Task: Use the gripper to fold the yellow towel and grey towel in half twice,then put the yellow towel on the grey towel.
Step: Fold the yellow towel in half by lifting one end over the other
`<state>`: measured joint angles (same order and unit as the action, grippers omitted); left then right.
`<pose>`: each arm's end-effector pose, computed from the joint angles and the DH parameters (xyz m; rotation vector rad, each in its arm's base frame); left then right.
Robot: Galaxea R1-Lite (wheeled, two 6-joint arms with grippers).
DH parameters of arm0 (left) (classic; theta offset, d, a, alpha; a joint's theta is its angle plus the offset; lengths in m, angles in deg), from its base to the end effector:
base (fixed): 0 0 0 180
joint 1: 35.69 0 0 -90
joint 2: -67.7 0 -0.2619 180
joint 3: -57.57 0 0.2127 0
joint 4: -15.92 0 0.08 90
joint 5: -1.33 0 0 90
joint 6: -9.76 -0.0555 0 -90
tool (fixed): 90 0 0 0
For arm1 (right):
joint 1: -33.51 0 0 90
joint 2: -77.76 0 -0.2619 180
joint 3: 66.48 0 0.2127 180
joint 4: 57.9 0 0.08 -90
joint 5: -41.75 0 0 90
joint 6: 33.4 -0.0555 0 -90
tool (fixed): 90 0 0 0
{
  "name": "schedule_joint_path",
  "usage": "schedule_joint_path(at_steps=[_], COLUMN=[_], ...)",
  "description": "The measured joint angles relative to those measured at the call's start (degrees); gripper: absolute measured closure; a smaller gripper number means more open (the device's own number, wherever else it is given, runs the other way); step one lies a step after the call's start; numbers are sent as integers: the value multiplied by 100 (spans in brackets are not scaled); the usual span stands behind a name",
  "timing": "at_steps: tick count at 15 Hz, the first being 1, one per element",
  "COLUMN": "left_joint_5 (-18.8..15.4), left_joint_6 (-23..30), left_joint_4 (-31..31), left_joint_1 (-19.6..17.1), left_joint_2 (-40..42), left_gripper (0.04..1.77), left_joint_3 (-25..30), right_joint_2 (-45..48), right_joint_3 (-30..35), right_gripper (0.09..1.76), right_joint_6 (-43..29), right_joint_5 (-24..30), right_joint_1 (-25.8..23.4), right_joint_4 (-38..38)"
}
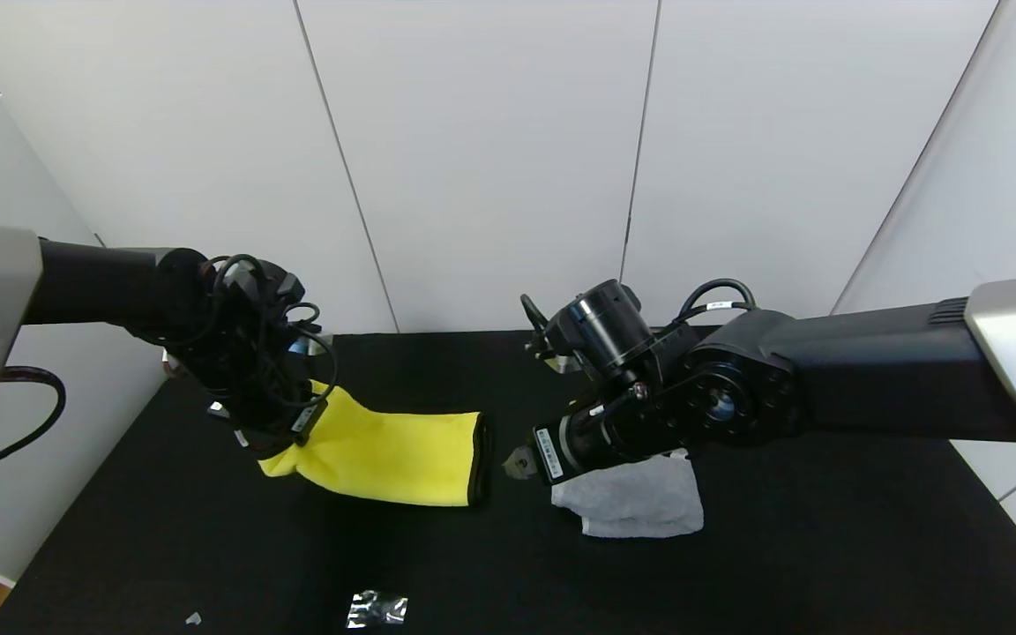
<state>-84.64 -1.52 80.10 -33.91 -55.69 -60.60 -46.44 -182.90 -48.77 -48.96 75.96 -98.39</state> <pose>0.4035 -0.0086 0.0726 0.2336 1.2103 -0.0849 0.3311 0.3020 0.0867 -0.0733 0.8805 0.5685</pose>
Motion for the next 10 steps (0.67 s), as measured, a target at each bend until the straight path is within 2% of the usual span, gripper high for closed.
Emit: schedule_joint_path(at_steps=[10], left_joint_5=[0], left_joint_6=[356], left_joint_4=[29], left_joint_1=[985], left_joint_2=[189], left_gripper=[170], left_joint_3=[-13], right_joint_2=[20], right_joint_3=[-7], right_gripper=[14], right_joint_6=[0], right_joint_5=[0], right_joint_1=[-34], right_joint_4=[9])
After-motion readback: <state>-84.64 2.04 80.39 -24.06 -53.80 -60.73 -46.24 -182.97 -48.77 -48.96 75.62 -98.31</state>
